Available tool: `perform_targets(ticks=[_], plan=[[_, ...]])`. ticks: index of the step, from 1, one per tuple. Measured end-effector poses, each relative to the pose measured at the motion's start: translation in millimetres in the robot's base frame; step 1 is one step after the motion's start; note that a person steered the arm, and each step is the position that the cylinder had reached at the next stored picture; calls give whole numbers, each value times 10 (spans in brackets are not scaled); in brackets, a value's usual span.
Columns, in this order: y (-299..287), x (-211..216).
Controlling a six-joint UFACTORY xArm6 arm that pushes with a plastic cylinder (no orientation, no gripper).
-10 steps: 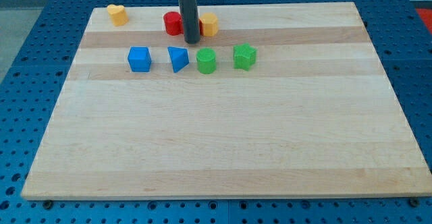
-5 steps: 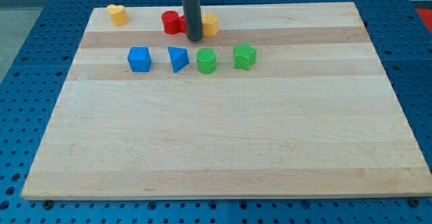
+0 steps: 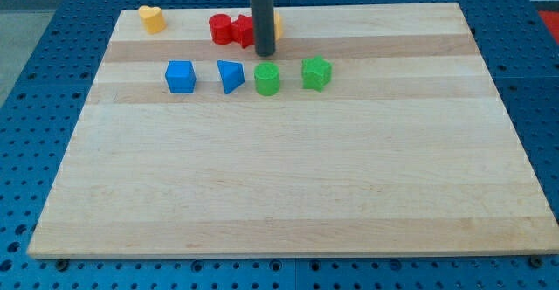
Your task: Adjust the red blocks and yellow hexagon by slightly pushing them upwards in a horizontal line
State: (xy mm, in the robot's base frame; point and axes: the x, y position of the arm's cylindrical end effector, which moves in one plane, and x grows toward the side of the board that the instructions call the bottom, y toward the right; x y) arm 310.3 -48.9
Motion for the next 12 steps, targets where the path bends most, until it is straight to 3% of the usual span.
perform_targets(ticks=[9,12], plan=[[-528,-222],[-454,-221]])
